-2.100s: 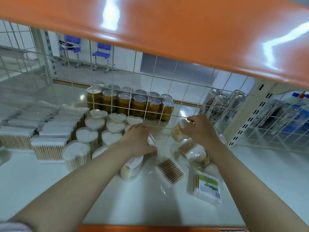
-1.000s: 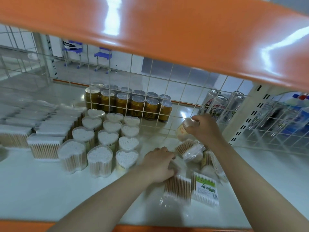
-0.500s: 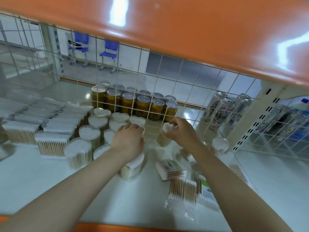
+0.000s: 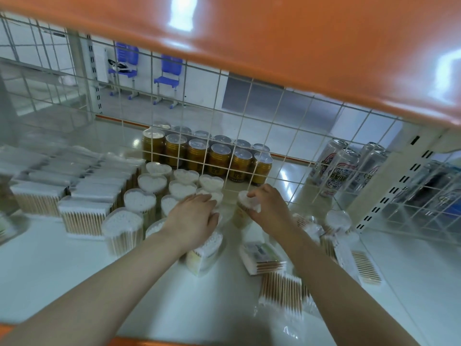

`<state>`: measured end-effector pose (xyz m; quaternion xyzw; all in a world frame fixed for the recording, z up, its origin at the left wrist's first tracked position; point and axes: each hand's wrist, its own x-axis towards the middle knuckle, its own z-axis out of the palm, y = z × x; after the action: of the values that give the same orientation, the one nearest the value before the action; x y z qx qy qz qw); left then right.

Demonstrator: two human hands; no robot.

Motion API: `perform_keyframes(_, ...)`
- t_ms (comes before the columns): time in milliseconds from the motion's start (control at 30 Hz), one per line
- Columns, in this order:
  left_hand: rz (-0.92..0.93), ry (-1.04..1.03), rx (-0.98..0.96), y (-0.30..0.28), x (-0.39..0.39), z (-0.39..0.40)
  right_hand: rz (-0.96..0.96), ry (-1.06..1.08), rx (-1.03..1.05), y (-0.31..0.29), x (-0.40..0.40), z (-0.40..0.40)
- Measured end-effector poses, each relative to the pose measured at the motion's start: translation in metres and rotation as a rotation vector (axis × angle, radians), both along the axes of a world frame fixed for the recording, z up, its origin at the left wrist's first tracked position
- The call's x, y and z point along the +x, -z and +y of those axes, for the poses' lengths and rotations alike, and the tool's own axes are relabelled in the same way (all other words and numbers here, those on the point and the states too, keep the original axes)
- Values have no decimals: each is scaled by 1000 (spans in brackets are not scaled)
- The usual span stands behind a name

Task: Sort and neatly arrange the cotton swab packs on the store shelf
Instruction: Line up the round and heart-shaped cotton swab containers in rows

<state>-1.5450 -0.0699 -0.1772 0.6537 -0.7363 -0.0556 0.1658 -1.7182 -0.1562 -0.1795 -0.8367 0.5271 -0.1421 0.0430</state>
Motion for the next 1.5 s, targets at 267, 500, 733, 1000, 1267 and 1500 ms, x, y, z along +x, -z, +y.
perform_keyframes(267, 4, -12, -8, 1, 0, 1, -98, 12, -53, 5, 18, -8)
perform_keyframes(500, 12, -17, -18, 1, 0, 1, -98, -20, -93, 10, 28, -15)
perform_keyframes(733, 22, -15, -18, 2, 0, 1, -112, -37, -105, 15, 32, -22)
perform_keyframes(1000, 0, -5, -5, -1, -1, 3, -101, -51, -70, 9, 28, -18)
perform_keyframes(1267, 27, -44, -50, -11, -6, 7, -128, -25, -85, -1, 0, -2)
perform_keyframes(1500, 23, 8, -80, -13, -23, 18, -162, 48, -66, -6, -42, 12)
